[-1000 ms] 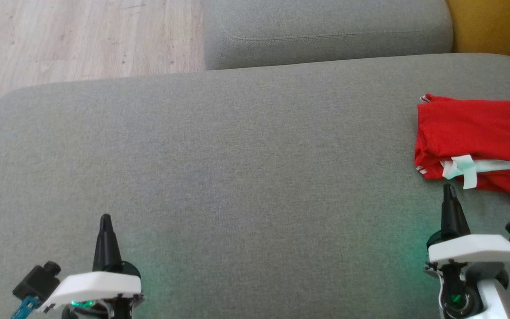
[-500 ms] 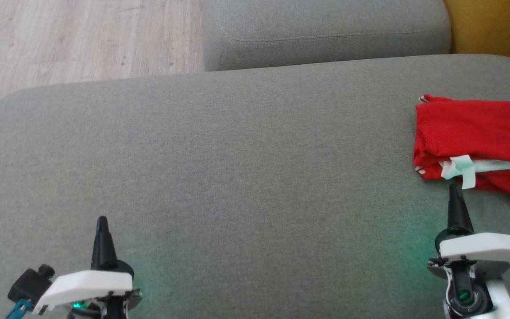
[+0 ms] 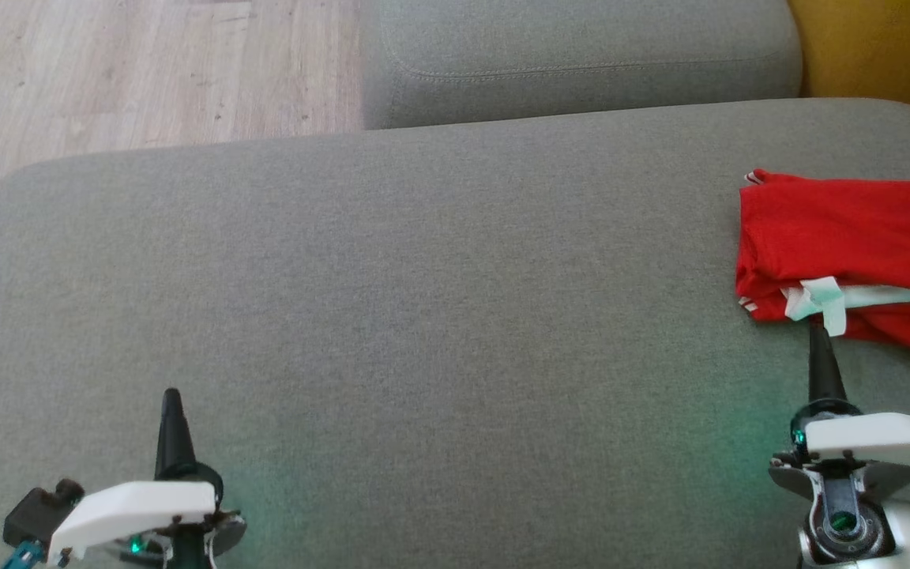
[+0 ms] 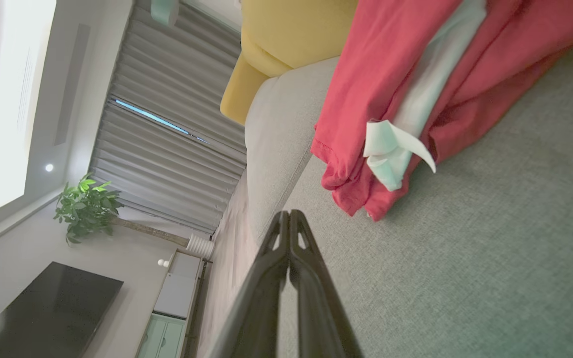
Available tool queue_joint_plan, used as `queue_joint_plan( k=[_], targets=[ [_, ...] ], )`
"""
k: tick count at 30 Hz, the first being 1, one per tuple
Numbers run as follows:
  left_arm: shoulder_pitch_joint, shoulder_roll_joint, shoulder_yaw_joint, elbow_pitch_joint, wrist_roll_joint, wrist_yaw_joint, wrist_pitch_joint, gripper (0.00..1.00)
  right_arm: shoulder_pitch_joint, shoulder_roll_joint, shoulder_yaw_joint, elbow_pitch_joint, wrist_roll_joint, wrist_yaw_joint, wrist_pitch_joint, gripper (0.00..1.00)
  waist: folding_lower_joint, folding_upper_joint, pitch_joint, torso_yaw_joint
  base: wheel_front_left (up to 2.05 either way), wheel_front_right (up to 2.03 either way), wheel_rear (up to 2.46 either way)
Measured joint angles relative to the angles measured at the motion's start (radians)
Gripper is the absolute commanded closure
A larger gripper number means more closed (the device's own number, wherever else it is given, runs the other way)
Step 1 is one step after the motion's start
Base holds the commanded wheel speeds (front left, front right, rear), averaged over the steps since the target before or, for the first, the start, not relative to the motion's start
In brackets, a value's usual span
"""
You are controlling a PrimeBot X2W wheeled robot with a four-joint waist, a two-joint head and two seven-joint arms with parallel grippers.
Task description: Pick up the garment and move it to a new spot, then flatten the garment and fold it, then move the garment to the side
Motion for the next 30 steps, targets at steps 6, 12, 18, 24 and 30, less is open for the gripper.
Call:
queue_joint_plan(
  k=[6, 12, 18, 24, 30],
  targets=[
    [-0.001, 0.0, 0.013, -0.002, -0.057, 0.0, 0.018, 1.0, 0.0, 0.0, -0.007, -0.005, 0.065, 0.0, 0.019, 1.0, 0.0, 0.0, -0.002, -0.001, 0.0, 0.0, 0.0],
    [-0.002, 0.0, 0.027, -0.007, -0.112, 0.0, 0.038, 1.0, 0.0, 0.0, -0.016, -0.012, 0.129, 0.0, 0.034, 1.0, 0.0, 0.0, -0.004, -0.002, 0.0, 0.0, 0.0],
    [-0.002, 0.0, 0.032, -0.008, -0.167, 0.0, 0.053, 1.0, 0.0, 0.0, -0.025, -0.02, 0.193, 0.0, 0.045, 1.0, 0.0, 0.0, -0.005, -0.003, 0.0, 0.0, 0.0],
    [-0.005, 0.0, 0.044, -0.012, -0.223, 0.0, 0.072, 1.0, 0.0, 0.0, -0.03, -0.026, 0.259, 0.0, 0.065, 1.0, 0.0, 0.0, -0.007, -0.004, 0.0, 0.0, 0.0],
    [-0.013, 0.0, 0.06, -0.013, -0.278, 0.0, 0.089, 1.0, 0.001, 0.0, -0.035, -0.035, 0.323, 0.0, 0.084, 1.0, 0.0, 0.0, -0.009, -0.005, 0.0, 0.0, 0.0]
  ],
)
